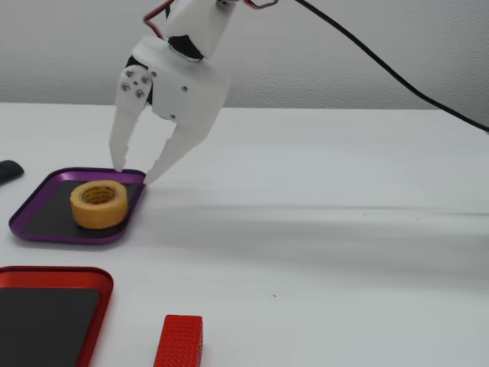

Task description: Grasp a tape and put it in the right purple dish.

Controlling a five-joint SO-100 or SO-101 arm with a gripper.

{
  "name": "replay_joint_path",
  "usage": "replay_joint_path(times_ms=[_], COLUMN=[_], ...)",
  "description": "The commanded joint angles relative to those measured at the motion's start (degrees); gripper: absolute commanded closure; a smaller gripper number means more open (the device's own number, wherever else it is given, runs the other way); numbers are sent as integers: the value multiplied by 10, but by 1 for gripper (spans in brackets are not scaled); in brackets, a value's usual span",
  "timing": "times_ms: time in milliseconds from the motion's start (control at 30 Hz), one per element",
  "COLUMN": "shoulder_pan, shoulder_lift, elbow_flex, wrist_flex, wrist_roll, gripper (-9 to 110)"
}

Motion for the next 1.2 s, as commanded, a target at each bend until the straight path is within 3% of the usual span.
replay_joint_path(times_ms=[0,133,433,567,1167], shoulder_pan=[-3,-3,-11,-11,-11], shoulder_lift=[17,18,18,52,513], elbow_flex=[-34,-91,-360,-407,188], wrist_flex=[24,98,399,416,352], wrist_roll=[2,4,57,92,95], gripper=[88,87,87,87,88])
